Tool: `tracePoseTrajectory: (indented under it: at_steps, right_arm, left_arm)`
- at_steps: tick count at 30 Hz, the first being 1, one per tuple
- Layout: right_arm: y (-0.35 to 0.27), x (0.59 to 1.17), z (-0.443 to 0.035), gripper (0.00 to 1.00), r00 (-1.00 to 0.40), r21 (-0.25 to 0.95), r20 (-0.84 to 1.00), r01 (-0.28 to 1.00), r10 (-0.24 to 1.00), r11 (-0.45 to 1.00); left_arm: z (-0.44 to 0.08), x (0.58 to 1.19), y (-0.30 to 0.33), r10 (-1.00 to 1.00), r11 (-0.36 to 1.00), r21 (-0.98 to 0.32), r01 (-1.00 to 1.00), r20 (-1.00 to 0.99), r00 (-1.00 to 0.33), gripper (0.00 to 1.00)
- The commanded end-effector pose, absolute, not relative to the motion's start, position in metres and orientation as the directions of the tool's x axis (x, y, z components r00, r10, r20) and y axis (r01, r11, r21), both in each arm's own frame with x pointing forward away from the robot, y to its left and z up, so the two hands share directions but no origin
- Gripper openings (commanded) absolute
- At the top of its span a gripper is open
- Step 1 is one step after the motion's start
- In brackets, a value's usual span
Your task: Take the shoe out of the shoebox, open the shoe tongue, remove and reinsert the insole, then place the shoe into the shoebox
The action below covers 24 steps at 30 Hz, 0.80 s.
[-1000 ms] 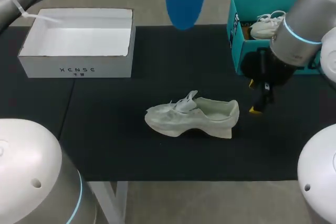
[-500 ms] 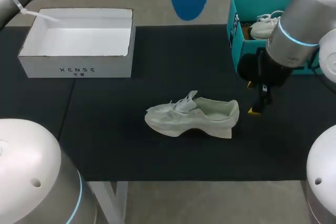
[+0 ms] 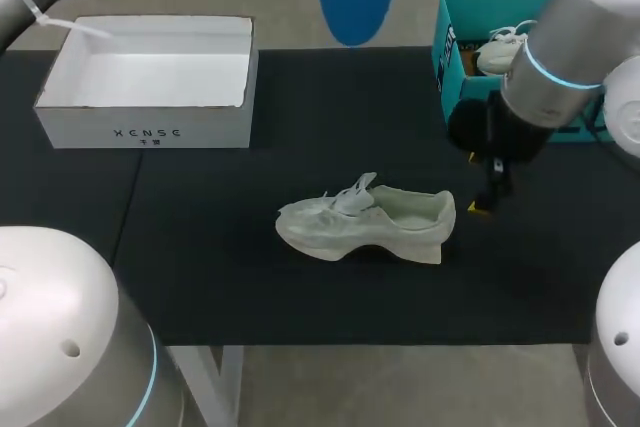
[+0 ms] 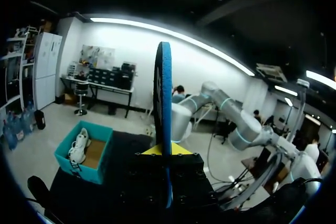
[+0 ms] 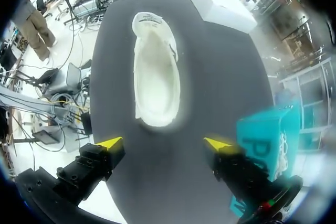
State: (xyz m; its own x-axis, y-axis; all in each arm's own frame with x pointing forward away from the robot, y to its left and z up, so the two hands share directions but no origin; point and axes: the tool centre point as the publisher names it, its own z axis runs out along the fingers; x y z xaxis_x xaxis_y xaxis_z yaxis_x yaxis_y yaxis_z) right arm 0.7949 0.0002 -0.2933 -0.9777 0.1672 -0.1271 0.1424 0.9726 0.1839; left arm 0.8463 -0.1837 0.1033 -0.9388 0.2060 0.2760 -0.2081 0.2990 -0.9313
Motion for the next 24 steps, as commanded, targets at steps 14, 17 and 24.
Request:
tracePoseTrajectory:
  at_steps: [14,17,24]
  right_arm:
    - [0.079,0.837,-0.317,1.00,-0.987,0.178,-0.119,0.089,0.111,0.980]
    - [0.082,0.841,-0.329,1.00,-0.988,0.173,-0.107,0.093,0.112,0.981]
    - [0.084,0.844,-0.356,1.00,-0.990,0.175,-0.068,0.107,0.121,0.979]
  left_arm:
    - [0.104,0.848,-0.184,0.210,0.301,-0.931,-0.207,0.277,-0.938,0.00]
    - [0.104,0.848,-0.184,0.210,0.301,-0.931,-0.207,0.277,-0.938,0.00]
    - [0.104,0.848,-0.184,0.210,0.301,-0.931,-0.207,0.277,-0.938,0.00]
